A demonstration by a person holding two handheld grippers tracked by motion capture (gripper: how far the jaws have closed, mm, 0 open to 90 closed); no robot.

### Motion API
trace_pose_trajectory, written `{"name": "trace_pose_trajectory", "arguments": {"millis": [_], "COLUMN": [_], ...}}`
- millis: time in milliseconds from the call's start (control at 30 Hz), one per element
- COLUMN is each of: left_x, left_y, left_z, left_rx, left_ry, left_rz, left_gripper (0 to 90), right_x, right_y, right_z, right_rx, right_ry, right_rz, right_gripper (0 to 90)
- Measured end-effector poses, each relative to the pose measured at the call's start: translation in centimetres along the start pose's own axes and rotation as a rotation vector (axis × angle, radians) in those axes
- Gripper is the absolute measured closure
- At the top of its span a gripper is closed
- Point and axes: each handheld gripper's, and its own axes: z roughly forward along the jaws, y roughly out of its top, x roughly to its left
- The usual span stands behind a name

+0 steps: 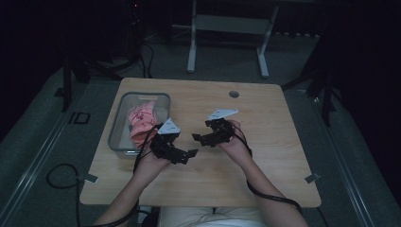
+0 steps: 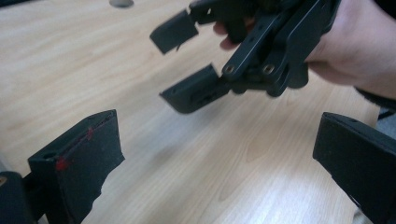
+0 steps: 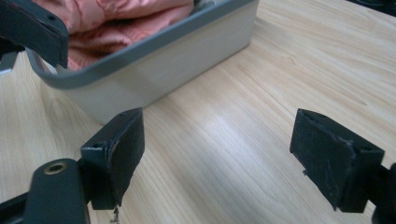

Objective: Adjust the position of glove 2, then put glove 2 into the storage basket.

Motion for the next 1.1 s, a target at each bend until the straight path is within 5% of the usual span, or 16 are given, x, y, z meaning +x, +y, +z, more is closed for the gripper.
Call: {"name": "trace_pose_trajectory", "arguments": {"millis": [300, 600, 867, 1100], "left_x": [-0.6, -2.1, -3.0, -3.4], "left_y": [-1.2, -4.0, -5.5, -6.2], "left_z": [0.8, 3.4, 5.2, 5.9], "left_rx": [-0.025, 0.002, 0.023, 0.036], "left_ry": [-0.047, -0.143, -0.177, -0.154], "left_rz": [0.030, 0.098, 0.149, 0.201], "left_gripper": [0.8, 0.8, 0.8, 0.8], "right_x": [-0.3, -0.4, -0.3, -0.5], "right_y": [-1.7, -4.7, -7.0, -8.7], "right_z": [-0.8, -0.9, -0.9, -1.3], "right_rx": [-0.002, 0.018, 0.037, 0.031], "right_ry": [-0.012, -0.008, -0.001, 0.006], "right_rz": [-0.016, -0.001, -0.018, -0.010], "right_gripper": [17.6, 17.5, 15.3, 15.4]}}
